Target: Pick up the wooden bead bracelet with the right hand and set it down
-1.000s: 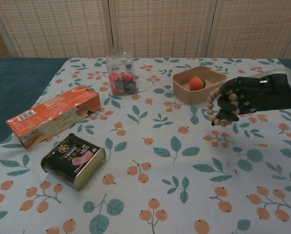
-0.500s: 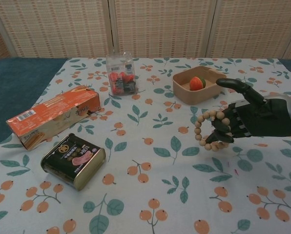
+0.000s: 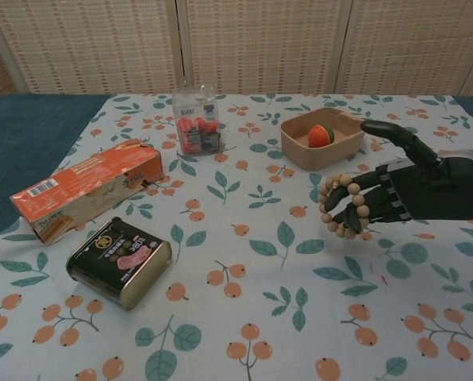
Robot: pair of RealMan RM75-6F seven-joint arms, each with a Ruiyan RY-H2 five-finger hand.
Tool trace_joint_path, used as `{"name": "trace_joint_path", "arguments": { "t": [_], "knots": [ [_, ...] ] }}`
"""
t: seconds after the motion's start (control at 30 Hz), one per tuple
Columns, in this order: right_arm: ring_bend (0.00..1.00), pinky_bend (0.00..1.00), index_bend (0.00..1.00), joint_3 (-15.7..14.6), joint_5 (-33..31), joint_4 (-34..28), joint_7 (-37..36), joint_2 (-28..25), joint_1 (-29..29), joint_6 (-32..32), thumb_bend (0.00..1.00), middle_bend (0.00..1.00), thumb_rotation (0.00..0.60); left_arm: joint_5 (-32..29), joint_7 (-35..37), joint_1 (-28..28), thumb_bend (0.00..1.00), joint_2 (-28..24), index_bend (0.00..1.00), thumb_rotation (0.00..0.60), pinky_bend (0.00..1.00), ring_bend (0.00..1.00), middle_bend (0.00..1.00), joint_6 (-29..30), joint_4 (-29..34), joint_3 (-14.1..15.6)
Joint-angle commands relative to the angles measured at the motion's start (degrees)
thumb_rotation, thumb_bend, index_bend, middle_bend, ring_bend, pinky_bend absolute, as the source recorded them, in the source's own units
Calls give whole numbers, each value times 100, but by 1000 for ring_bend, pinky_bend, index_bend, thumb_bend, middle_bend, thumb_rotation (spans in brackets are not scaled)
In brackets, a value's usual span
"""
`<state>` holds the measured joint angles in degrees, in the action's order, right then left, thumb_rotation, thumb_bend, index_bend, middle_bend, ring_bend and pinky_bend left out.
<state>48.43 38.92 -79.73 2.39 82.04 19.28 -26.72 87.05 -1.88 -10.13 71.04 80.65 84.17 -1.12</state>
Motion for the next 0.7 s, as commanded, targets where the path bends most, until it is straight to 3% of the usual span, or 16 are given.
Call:
{"name": "trace_joint_path", "arguments": {
  "t": [0.03,0.13,0.27,0.6,0.7],
  "knots": [
    [71,0,336,45,-124,-53,70,112,-131,96,346,505,1,0,4,-2,434,0,0,600,191,0,0,-4,-4,1],
    [71,0,401,154,-259,-54,127,288,-241,223,512,505,39,5,11,0,434,-2,0,600,192,0,0,0,-6,4],
    [71,0,504,288,-209,-64,423,492,-377,369,655,523,90,7,5,4,433,-4,0,600,192,0,0,13,0,3],
    [76,0,543,531,77,-51,1328,932,-846,560,673,556,107,6,28,6,434,-13,0,600,192,0,0,16,1,2],
    [79,0,546,639,154,26,1640,1103,-1018,559,673,559,163,4,38,4,433,-13,0,600,192,0,0,10,-10,2]
  ]
}}
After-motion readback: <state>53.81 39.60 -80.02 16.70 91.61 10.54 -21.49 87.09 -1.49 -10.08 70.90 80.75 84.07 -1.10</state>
